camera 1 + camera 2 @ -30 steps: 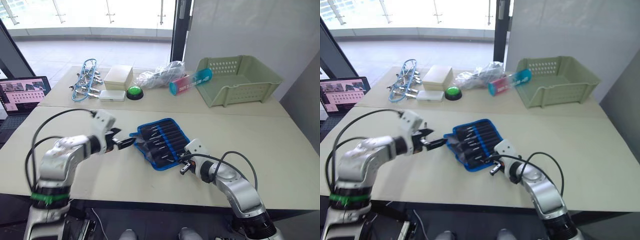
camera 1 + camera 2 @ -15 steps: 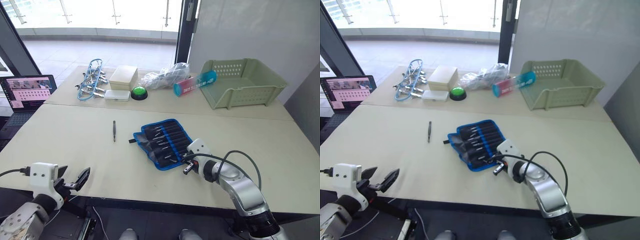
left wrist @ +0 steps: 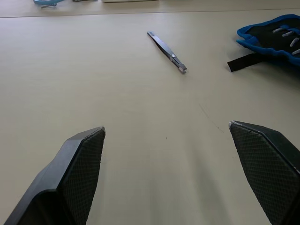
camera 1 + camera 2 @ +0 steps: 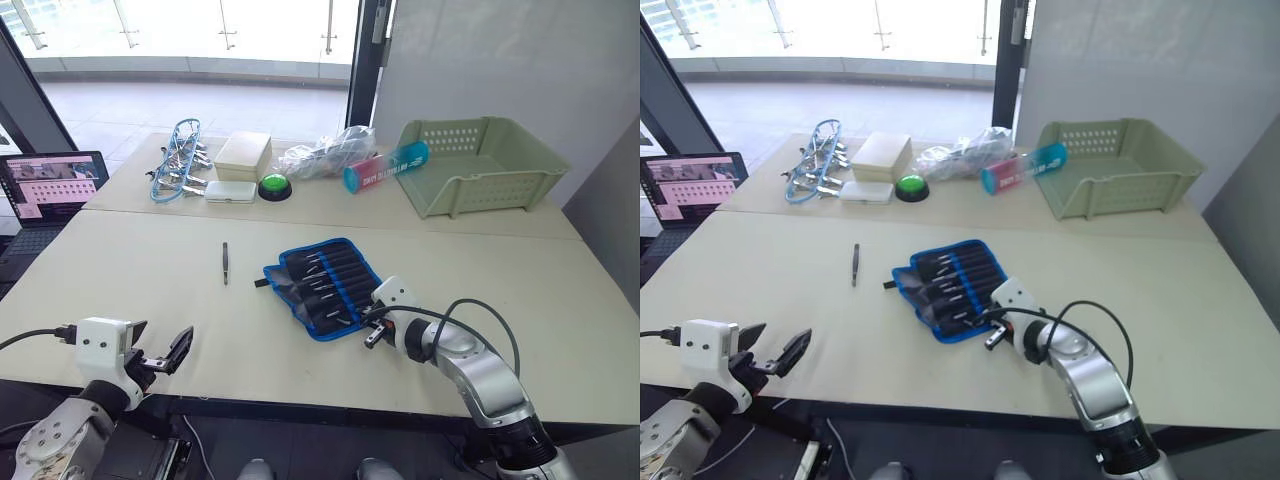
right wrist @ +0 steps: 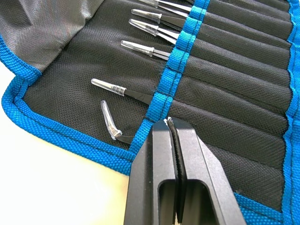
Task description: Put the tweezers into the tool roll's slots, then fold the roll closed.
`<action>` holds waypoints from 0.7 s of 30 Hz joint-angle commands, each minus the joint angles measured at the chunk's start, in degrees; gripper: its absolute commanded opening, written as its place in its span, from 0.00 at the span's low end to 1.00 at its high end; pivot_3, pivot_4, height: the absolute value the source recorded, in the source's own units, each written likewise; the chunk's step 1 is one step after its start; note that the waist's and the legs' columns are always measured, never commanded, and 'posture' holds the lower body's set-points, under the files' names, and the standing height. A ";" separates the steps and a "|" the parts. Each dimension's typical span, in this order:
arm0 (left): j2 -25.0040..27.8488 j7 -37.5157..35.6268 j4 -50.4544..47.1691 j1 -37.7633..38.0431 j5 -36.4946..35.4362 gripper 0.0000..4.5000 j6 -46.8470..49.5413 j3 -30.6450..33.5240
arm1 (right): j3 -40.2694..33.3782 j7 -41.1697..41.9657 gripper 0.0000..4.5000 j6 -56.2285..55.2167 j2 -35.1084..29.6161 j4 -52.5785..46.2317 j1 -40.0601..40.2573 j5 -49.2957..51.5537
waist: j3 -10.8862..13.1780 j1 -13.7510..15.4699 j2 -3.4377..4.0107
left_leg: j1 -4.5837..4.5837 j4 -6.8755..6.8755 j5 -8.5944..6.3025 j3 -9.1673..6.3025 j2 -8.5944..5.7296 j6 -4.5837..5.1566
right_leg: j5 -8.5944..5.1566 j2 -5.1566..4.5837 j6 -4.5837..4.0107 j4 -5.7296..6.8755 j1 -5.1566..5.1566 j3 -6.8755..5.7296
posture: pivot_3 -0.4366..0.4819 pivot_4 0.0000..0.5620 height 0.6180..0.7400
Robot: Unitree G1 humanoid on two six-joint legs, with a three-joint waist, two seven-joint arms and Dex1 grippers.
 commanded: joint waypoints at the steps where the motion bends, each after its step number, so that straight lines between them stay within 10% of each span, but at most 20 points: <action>1: 0.43 4.11 4.74 -5.03 3.86 1.00 -0.11 -4.64 | 1.53 -0.11 0.00 2.01 -0.19 2.55 2.07 -0.29 | -0.01 0.02 -0.02 | -0.01 0.01 0.00 0.00 0.00 0.00 | 0.00 0.00 0.00 0.00 -0.01 0.00 | 0.48 0.27 1.00; 21: -5.11 11.29 39.21 -31.66 13.59 1.00 -7.90 -18.39 | -0.53 -2.11 0.00 3.27 -0.06 1.06 2.20 -0.21 | -0.26 0.75 0.43 | 0.08 0.06 0.02 -0.01 -0.06 0.01 | 0.03 -0.01 0.06 0.04 0.12 -0.01 | 0.48 0.27 1.00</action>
